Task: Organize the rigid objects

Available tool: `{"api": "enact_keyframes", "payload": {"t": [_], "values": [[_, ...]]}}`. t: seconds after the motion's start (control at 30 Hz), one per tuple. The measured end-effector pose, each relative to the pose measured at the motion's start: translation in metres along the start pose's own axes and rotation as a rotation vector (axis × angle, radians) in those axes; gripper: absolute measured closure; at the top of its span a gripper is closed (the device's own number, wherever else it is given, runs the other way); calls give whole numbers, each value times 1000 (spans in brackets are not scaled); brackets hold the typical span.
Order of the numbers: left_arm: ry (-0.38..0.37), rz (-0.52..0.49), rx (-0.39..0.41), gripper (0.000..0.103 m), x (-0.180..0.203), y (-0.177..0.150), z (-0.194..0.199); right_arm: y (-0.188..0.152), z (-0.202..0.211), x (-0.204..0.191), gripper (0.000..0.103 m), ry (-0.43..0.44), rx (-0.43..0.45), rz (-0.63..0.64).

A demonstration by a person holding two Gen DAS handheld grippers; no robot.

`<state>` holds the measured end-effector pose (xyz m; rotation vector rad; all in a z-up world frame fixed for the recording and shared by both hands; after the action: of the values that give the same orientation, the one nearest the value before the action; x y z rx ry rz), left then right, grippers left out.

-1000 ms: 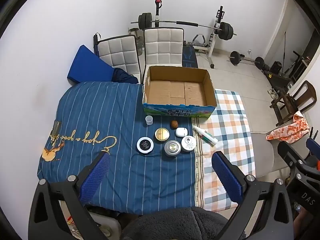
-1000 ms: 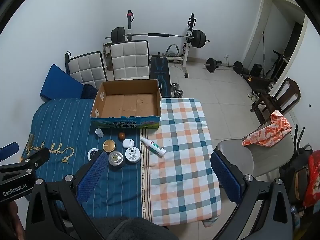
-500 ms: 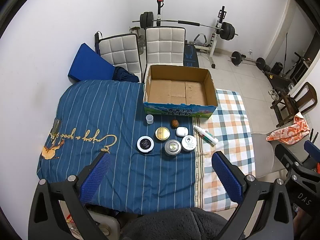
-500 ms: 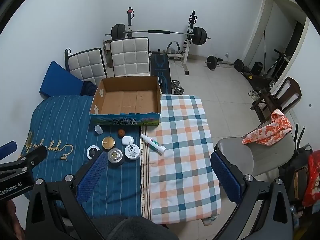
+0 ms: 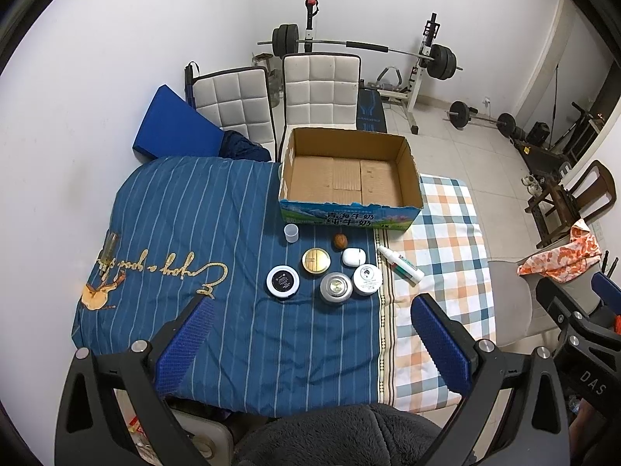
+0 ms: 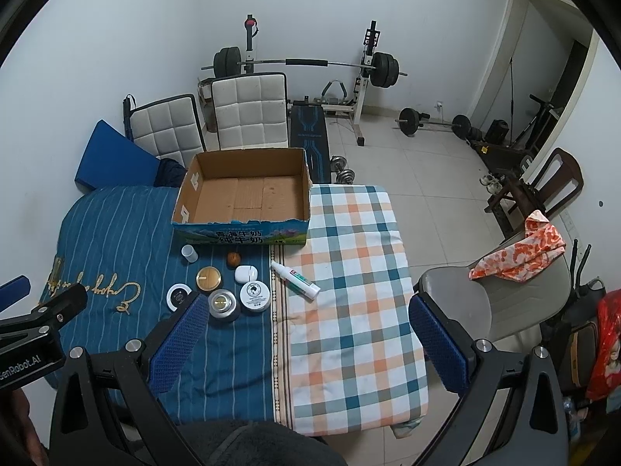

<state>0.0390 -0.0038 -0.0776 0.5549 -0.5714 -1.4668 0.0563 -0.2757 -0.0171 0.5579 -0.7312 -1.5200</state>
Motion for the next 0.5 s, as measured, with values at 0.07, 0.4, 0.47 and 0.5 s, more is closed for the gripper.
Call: {"api": "enact_keyframes", "payload": {"t": [0.07,0.4,0.47,0.5], "values": [[-1,3,0,0,-3,1,2,0,0,0,0,-1,1,1],[-2,4,-3,0,-8,5,5,6,2,2,0,-11,0,-10],[-3,5,-2,0,-9,5,5,7,2,2,0,-12,1,-11],[-3,4,-3,0,-8,5,5,7,2,2,0,-14,2,-12]]}}
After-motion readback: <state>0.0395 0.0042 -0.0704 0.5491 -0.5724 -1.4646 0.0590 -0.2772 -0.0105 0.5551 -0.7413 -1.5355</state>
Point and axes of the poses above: each gripper's, at about its wrist camera, not at the fingertips, and z roughly against the way its jaws point, x to its right, y to its top, the point moved 8 cm from there along -z, roughly the way its jaws point, and after that the axes turned 13 degrees about x, right-handed, at the moved point
